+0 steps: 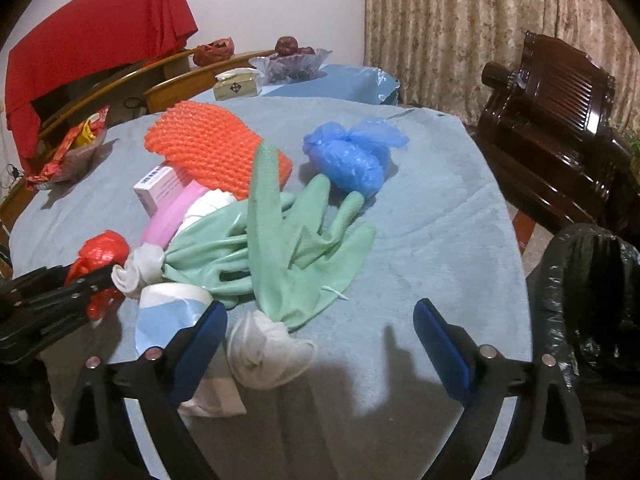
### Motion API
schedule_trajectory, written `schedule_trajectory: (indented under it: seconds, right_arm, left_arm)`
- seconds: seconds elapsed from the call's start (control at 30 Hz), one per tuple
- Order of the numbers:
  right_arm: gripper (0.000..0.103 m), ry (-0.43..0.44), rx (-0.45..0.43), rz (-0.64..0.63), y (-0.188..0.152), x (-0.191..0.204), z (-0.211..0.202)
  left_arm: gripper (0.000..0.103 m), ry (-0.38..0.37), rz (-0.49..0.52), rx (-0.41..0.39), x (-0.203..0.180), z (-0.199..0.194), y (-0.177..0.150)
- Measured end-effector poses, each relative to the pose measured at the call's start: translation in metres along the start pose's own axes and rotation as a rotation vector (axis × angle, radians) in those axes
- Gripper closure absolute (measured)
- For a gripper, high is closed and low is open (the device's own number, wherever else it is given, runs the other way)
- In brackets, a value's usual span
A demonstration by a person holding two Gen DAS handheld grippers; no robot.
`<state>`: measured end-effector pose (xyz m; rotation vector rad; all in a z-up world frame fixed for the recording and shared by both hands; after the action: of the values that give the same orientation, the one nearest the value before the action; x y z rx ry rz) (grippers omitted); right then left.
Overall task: Collect trash
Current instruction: 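Grasp the red plastic bag with the left tool, then grasp the green rubber glove with the right tool while the left tool holds the red bag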
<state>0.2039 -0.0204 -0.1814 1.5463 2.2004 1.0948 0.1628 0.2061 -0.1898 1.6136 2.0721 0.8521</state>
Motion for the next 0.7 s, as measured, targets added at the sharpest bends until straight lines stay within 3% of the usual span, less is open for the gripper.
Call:
schedule_trajectory:
  seconds: [0.17,0.27,0.37,0.4,0.7]
  right_arm:
    - [0.022,-0.008,0.029,0.018,0.004,-0.001,0.016]
    - [0.034,0.015,0.061,0.039,0.004,-0.003,0.027]
    - [0.062,0.088,0.074,0.049,0.005,0.0,0.028]
    - [0.067,0.096,0.072,0.042,0.005,0.002,0.026]
    - [0.073,0.125,-0.003,0.063,0.01,-0.004,-0.021]
  left_arm:
    - [0.061,0.013,-0.012,-0.038,0.008,-0.019,0.001]
    - [0.061,0.02,0.002,-0.056,0.006,-0.029,0.001]
    - [0.061,0.014,0.007,-0.06,0.002,-0.034,0.0]
    - [0.061,0.011,0.01,-0.064,0.0,-0.037,0.0]
    - [0.061,-0.037,0.023,-0.096,-0.023,-0.057,0.007]
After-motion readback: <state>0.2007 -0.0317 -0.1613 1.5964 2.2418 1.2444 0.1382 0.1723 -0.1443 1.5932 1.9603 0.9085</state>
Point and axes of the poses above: each gripper's, at about its wrist camera, not at the fingertips, and z roughly the way its jaws point, x to its left, y to its top, the point moved 2 cm from there along z, roughly the way its jaws point, and after that the axes turned 11 degrees about y, right-handed, at the moved point
